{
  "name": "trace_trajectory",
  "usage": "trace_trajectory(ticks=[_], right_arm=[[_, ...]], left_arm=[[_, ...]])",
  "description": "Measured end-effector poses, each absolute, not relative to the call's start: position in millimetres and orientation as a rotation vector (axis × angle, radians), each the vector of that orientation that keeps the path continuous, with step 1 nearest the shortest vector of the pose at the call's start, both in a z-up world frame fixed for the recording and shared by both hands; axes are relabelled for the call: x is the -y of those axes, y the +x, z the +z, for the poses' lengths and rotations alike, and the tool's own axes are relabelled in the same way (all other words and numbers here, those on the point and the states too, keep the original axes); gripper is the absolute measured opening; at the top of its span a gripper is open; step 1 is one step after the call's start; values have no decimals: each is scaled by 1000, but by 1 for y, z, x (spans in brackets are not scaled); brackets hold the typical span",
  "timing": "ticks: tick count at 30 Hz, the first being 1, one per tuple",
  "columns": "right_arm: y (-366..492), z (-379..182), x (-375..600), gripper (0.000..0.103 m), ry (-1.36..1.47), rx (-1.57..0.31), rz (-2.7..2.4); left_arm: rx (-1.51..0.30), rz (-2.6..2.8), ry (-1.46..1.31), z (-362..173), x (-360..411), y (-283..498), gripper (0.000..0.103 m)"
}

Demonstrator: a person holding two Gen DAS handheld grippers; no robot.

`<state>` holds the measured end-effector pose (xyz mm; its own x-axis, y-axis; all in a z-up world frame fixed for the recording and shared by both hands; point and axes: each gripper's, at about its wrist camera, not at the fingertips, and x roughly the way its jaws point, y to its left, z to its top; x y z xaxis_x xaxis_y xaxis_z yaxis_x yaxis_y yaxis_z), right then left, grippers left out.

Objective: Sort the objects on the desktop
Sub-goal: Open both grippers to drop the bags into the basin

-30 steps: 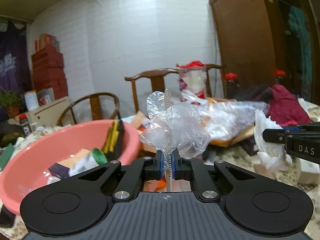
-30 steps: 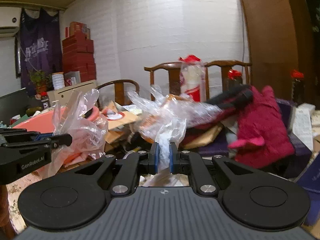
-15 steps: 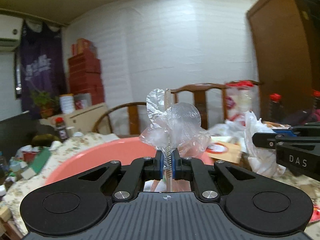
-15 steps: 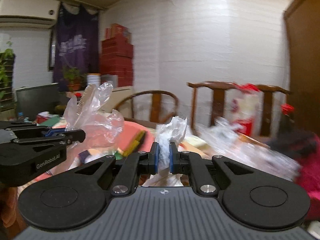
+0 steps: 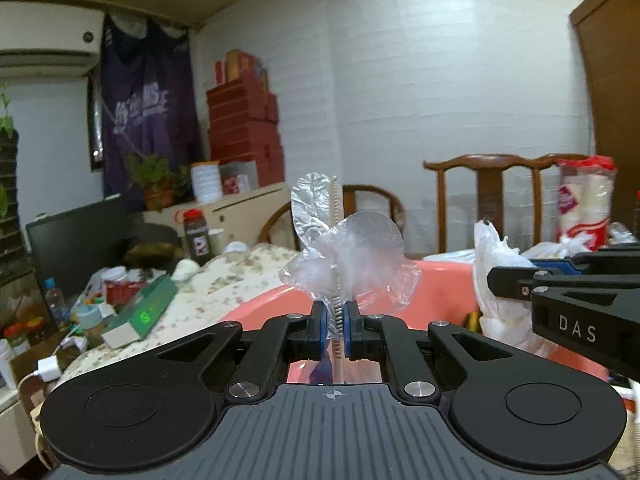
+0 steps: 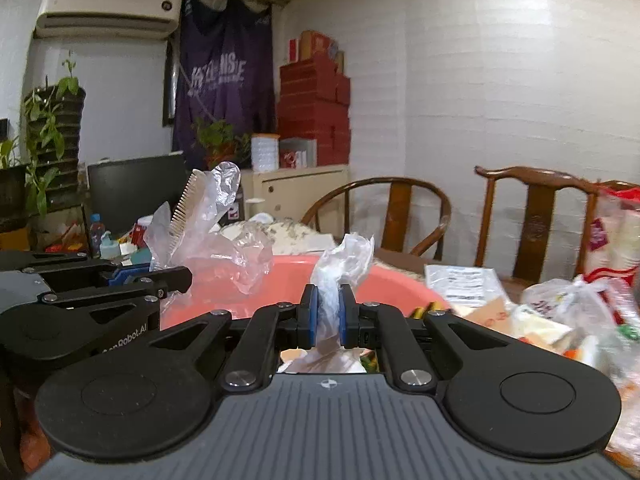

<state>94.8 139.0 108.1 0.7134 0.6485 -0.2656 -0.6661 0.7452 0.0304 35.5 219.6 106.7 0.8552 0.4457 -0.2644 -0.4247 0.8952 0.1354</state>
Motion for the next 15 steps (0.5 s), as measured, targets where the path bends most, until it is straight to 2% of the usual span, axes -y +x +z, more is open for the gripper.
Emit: trace_trajectory(ticks=[3, 4, 5, 7, 8, 9, 11, 13, 15], right_arm=[[108, 102, -151, 12, -75, -304, 740], [111, 100, -155, 14, -82, -318, 739], [113, 98, -157, 20, -89, -336, 736], [116, 94, -160, 85, -87, -365, 724], [116, 93, -159, 90, -76, -359, 720], [115, 91, -158, 89, -73, -341, 709], [114, 91, -154, 89, -80, -332, 678], [116, 90, -147, 89, -53, -338, 675], [117, 92, -137, 89, -23, -346, 670]], left_arm=[[-318, 469, 62, 100, -230, 40, 9], [-326, 472, 62, 98, -232, 42, 18], [-332, 474, 62, 96, -234, 44, 24], [-337, 475, 63, 92, -235, 45, 39], [-335, 480, 68, 91, -235, 45, 52], [-331, 490, 77, 90, -234, 45, 59], [-328, 512, 92, 89, -234, 44, 83], [-319, 512, 82, 89, -234, 41, 92], [-308, 499, 72, 90, -232, 37, 94]])
